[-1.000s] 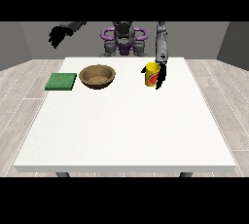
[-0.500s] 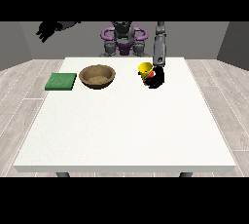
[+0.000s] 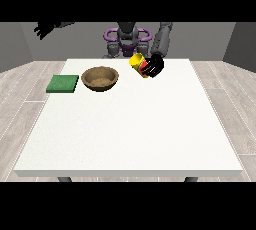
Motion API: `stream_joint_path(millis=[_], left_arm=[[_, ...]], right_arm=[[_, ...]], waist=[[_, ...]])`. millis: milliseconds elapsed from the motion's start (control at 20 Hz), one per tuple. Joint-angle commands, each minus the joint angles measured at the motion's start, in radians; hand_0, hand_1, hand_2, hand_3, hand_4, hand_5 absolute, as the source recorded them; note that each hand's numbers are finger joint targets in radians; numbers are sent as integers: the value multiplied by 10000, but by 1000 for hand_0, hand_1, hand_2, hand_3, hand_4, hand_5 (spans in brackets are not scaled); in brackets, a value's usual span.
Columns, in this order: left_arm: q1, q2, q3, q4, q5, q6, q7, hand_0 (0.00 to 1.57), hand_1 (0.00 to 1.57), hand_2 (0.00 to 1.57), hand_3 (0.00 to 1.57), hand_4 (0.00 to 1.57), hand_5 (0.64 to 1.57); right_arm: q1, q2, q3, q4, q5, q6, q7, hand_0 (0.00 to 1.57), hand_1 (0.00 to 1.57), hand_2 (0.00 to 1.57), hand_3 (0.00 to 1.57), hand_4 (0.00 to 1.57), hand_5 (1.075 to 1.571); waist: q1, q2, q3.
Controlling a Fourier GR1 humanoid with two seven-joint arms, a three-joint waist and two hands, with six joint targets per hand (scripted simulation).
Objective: Pick the cup and pour the ball into the bowl, then pick the bowl and place it on the pad
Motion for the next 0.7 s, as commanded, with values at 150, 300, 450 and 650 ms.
stream_joint_path(millis=[150,300,450,650], left_arm=[[-1167,121,-2485,1242,-3978,1573,3480,1361,1361,1571,1571,1441,1545],[-2204,-902,-3241,1524,-4939,658,5484,1361,1361,1571,1571,1441,1545],[-2634,-1180,-3453,1465,-5496,149,6379,1361,1361,1571,1571,1441,1545],[-3232,-1491,-4517,1673,-6562,-529,8102,1311,1311,1571,1571,1470,1529]], right_arm=[[-237,-100,-15,1142,-120,318,86,0,0,0,83,675,1561],[-228,-115,-98,1833,266,196,-315,0,0,0,74,688,1559],[-51,-429,-359,2291,56,578,-306,0,0,0,0,685,1559],[-268,-298,-125,2575,119,727,-342,0,0,0,172,699,1560]], waist=[[114,-753,14],[499,-1136,-19],[644,-1307,-46],[237,-1396,-49]])
